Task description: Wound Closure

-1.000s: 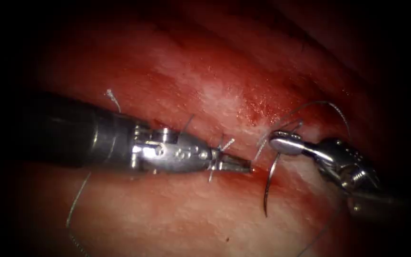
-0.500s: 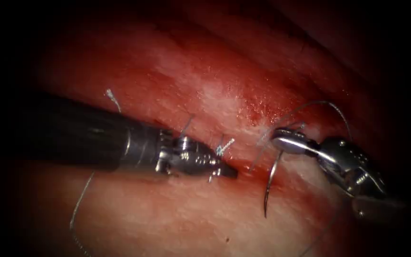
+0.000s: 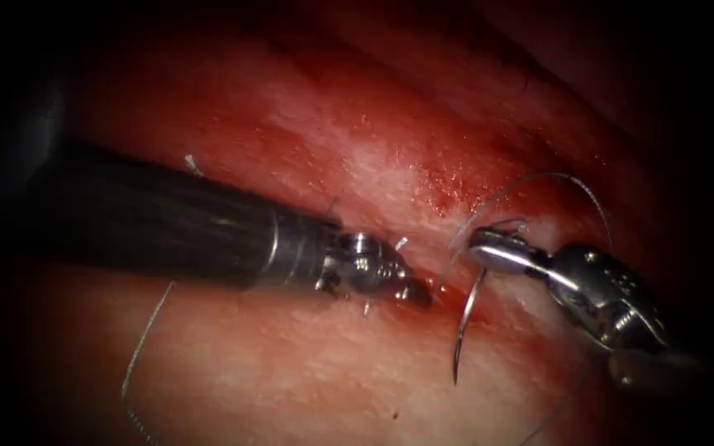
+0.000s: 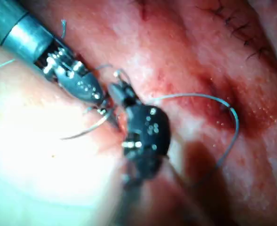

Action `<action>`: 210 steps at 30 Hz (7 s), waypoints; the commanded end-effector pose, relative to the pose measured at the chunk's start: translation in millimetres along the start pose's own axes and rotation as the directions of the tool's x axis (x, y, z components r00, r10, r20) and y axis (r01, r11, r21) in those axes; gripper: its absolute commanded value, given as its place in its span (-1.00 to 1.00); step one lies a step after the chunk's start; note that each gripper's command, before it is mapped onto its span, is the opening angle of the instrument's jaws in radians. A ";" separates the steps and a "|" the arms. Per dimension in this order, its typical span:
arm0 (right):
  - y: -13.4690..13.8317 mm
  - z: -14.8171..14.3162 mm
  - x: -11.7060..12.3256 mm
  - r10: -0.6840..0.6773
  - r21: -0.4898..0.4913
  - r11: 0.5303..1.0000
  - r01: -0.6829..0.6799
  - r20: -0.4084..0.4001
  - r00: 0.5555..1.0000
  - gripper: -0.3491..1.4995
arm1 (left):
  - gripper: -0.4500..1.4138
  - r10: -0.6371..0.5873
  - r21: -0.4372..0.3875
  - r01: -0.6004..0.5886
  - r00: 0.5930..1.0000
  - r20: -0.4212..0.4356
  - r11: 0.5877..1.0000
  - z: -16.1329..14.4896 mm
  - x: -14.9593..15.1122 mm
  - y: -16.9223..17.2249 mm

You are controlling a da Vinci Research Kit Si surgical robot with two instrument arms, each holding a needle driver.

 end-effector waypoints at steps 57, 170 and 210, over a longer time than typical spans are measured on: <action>-0.1 4.0 -4.3 -0.806 -0.088 0.591 0.802 -0.011 0.592 -1.00 | -0.01 0.019 -0.422 0.013 0.997 0.071 0.907 0.3 0.3 2.1; 1.3 5.3 -3.4 -0.495 0.000 0.868 0.497 0.087 0.865 -1.00 | -0.50 -0.090 -0.108 0.067 0.969 -0.228 0.992 1.6 -2.7 10.2; 2.0 6.5 -2.4 0.125 -0.098 0.989 -0.113 0.137 0.983 -1.00 | -0.50 -0.095 -0.116 0.070 0.970 -0.223 0.991 2.1 -3.5 10.4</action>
